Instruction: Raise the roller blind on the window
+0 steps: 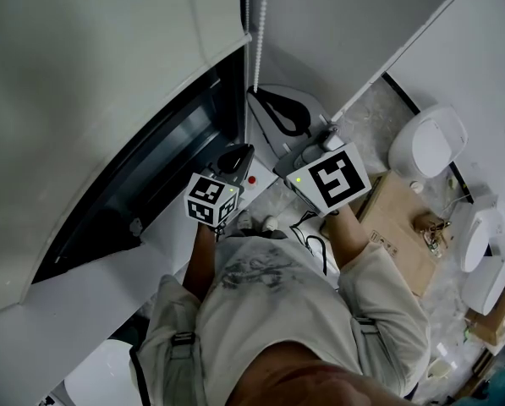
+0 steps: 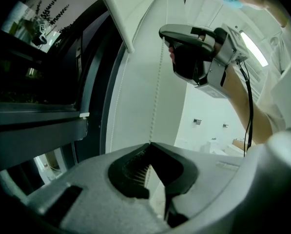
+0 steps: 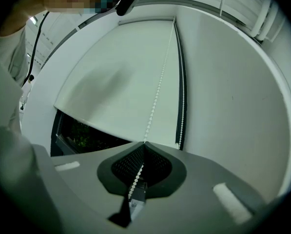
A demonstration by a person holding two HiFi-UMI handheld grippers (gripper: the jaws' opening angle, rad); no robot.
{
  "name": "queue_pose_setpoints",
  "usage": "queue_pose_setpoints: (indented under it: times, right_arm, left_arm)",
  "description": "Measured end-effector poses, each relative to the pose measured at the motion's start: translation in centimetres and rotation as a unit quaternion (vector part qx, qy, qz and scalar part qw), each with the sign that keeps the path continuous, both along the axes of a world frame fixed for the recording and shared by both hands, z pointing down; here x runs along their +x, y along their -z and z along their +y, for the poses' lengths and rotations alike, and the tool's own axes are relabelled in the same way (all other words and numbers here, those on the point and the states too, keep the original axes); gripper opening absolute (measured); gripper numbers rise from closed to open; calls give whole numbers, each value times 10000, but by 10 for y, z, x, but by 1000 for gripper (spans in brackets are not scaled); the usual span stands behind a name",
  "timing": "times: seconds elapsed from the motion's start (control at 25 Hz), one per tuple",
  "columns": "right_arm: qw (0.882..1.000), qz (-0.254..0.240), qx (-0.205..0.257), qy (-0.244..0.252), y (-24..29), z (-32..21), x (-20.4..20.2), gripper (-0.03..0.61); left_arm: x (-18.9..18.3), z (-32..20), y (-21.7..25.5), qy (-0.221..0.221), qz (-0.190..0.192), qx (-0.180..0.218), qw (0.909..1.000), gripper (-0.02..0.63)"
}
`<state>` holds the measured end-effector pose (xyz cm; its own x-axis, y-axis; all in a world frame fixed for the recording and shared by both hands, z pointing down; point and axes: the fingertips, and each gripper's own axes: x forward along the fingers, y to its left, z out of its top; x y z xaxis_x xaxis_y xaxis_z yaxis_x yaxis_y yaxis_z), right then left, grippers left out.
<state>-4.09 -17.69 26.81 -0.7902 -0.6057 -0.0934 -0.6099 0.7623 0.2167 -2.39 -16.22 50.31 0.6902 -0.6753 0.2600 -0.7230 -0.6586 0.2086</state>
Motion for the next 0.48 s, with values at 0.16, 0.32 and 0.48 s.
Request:
queue_pose_setpoints:
  times: [0.16, 0.32, 0.48]
  right_arm:
    - [9999, 97, -13, 29, -15, -1, -3, 9]
    - [9999, 134, -59, 12, -33, 2, -5, 9]
    - [9999, 147, -57, -26, -31, 2, -2, 9]
  left_arm:
    - [-1, 0, -18, -12, -24, -191, 9998, 9]
    - [-3, 2, -36, -13, 2, -257, 9997, 9]
    - [-1, 1, -35, -24, -39, -335, 9994, 9]
